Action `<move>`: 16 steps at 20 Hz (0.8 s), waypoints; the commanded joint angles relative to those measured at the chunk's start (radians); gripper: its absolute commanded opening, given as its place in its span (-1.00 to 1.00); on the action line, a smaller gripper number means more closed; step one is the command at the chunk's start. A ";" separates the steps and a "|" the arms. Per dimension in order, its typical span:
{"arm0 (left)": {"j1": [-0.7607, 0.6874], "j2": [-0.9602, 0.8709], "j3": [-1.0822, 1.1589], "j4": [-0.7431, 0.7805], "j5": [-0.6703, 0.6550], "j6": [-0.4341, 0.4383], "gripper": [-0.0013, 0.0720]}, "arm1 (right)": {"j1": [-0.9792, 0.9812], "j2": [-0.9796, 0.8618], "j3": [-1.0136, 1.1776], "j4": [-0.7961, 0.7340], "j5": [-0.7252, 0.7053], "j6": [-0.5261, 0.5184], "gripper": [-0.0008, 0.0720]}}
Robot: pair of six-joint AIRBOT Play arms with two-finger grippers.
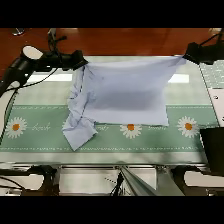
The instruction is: Fold the shirts.
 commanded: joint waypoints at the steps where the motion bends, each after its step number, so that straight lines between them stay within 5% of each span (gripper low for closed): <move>1: -0.007 -0.101 0.041 -0.059 -0.020 0.002 -0.20 | -0.010 -0.180 0.083 0.175 -0.019 -0.005 -0.91; 2: -0.006 -0.109 0.042 -0.058 -0.049 0.002 0.99 | -0.011 -0.202 0.083 0.205 -0.016 -0.002 -0.46; 3: 0.002 -0.111 0.042 -0.051 -0.097 0.004 0.96 | -0.013 -0.215 0.082 0.212 -0.005 0.008 0.35; 4: 0.021 -0.109 0.048 -0.028 -0.167 0.017 0.96 | -0.018 -0.218 0.083 0.211 0.018 0.009 0.75; 10: 0.300 -0.035 0.093 0.246 -0.769 -0.002 0.96 | -0.192 -0.122 0.075 0.113 0.396 -0.087 0.74; 12: 0.391 0.059 -0.018 0.275 -0.777 0.009 0.96 | -0.247 -0.042 -0.013 0.049 0.436 -0.096 0.74; 16: 0.488 0.256 -0.486 0.164 -0.729 0.220 0.96 | -0.299 0.230 -0.484 0.137 0.187 -0.149 0.71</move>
